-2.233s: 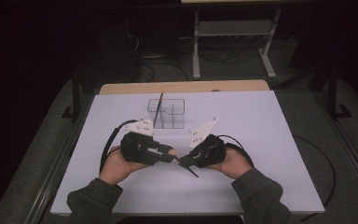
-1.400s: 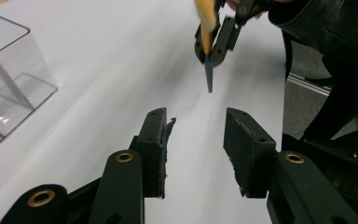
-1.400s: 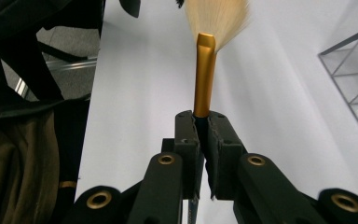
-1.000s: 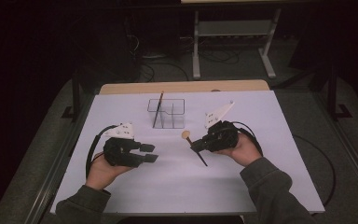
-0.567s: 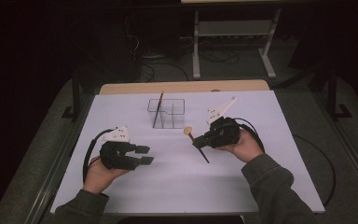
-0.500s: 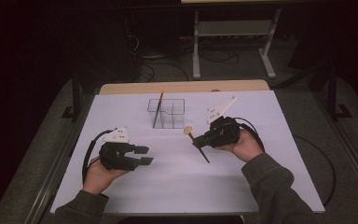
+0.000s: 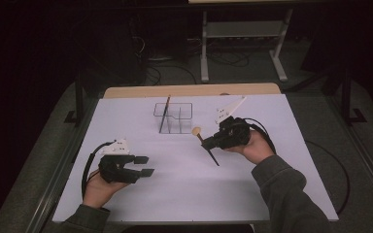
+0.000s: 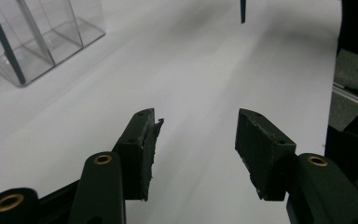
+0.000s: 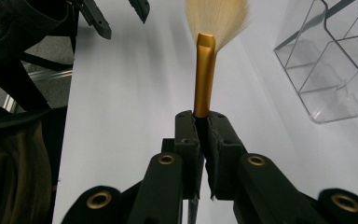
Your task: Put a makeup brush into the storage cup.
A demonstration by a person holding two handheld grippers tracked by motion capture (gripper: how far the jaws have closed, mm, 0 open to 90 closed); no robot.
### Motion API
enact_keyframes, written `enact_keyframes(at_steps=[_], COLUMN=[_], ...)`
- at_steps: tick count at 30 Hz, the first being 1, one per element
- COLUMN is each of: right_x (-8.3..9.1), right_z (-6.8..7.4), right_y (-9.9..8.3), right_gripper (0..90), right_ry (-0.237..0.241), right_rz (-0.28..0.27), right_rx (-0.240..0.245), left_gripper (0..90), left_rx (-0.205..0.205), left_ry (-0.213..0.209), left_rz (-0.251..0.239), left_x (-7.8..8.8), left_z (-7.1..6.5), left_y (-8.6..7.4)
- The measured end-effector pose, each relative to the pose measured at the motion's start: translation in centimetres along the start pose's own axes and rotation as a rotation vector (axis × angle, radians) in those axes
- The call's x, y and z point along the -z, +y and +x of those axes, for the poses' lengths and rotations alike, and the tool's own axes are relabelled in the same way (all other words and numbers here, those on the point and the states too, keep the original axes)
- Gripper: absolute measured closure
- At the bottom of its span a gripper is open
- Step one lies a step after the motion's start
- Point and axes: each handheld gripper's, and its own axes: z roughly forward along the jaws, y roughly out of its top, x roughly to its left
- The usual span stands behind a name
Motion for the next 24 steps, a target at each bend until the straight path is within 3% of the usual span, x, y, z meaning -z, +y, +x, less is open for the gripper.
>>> enact_keyframes(at_steps=[19, 24], right_x=[0.3, 0.7], right_z=[-1.1, -1.4], right_y=[1.2, 1.9], right_gripper=[83.1, 83.1], right_ry=[-0.022, -0.030], right_rz=[-0.015, -0.024], right_rx=[-0.012, -0.010], left_gripper=[43.7, 43.4], left_rx=[-0.013, 0.002], left_ry=[0.021, 0.021], left_rz=[-0.015, -0.022], left_x=[0.7, 0.8], left_z=[-0.1, -0.1], left_y=[-0.7, -1.0])
